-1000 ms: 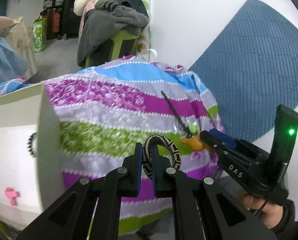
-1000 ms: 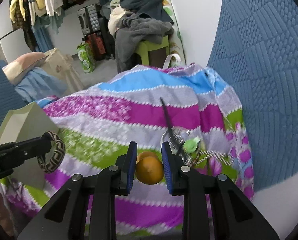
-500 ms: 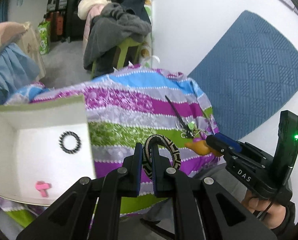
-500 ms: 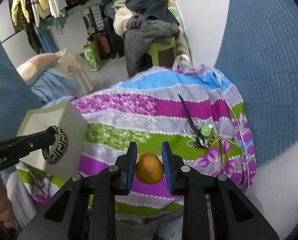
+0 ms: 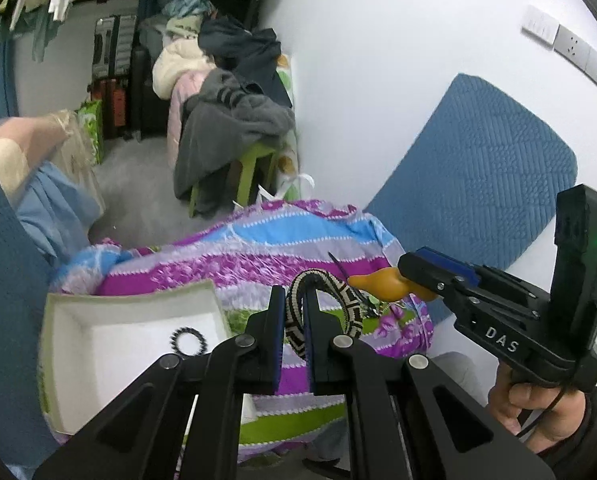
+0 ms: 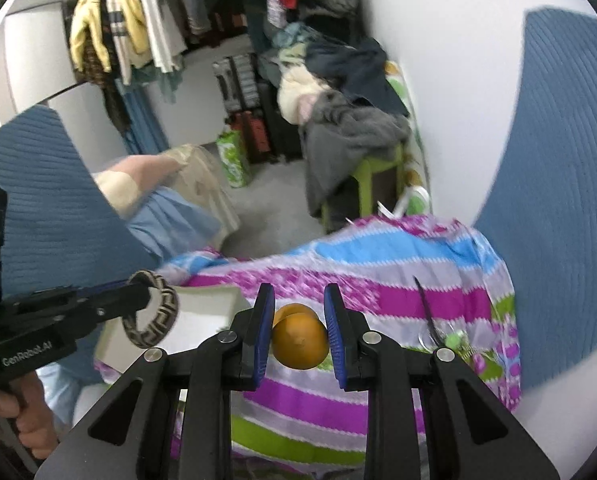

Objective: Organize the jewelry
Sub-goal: 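Carry the bangle and gourd pendant into the white box and release both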

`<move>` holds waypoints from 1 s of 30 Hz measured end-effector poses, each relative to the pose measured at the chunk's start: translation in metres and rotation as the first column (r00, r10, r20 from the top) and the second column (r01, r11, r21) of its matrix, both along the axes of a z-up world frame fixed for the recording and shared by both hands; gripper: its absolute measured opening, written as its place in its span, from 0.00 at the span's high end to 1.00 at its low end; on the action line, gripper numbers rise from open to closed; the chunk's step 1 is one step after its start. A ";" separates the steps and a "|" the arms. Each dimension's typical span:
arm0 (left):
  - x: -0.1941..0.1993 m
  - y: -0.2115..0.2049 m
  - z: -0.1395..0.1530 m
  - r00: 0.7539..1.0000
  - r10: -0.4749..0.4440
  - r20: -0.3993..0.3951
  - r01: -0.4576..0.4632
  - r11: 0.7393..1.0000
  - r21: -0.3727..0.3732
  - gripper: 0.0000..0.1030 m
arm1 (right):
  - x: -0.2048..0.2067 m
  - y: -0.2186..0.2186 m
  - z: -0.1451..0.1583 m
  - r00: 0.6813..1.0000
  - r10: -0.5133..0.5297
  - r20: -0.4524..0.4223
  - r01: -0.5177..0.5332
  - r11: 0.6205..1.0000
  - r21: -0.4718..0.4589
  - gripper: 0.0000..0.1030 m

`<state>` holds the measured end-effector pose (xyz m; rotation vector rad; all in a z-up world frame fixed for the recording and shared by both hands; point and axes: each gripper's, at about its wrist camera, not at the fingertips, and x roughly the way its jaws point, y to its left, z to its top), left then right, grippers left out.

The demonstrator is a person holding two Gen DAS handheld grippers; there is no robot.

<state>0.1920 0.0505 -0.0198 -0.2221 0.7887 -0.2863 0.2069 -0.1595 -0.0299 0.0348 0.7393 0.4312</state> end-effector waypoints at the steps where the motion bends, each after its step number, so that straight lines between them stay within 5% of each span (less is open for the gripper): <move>1: 0.000 0.006 0.003 1.000 0.006 0.003 -0.006 1.000 0.005 0.93 | -0.001 0.006 0.004 1.000 0.010 0.006 -0.010 1.000 0.004 0.78; 12: -0.016 0.073 -0.014 0.995 0.094 -0.015 -0.094 0.995 0.017 0.93 | -0.002 0.075 -0.011 0.991 0.130 -0.038 -0.129 0.991 0.036 0.80; 17: -0.020 0.103 -0.044 0.990 0.129 -0.063 -0.127 0.992 0.023 0.93 | -0.001 0.106 -0.039 0.980 0.174 -0.100 -0.173 0.985 0.015 0.88; 30: -0.011 0.134 -0.136 0.964 0.153 -0.217 -0.145 0.988 0.050 0.92 | 0.003 0.147 -0.113 0.948 0.204 -0.243 -0.226 0.972 -0.064 0.88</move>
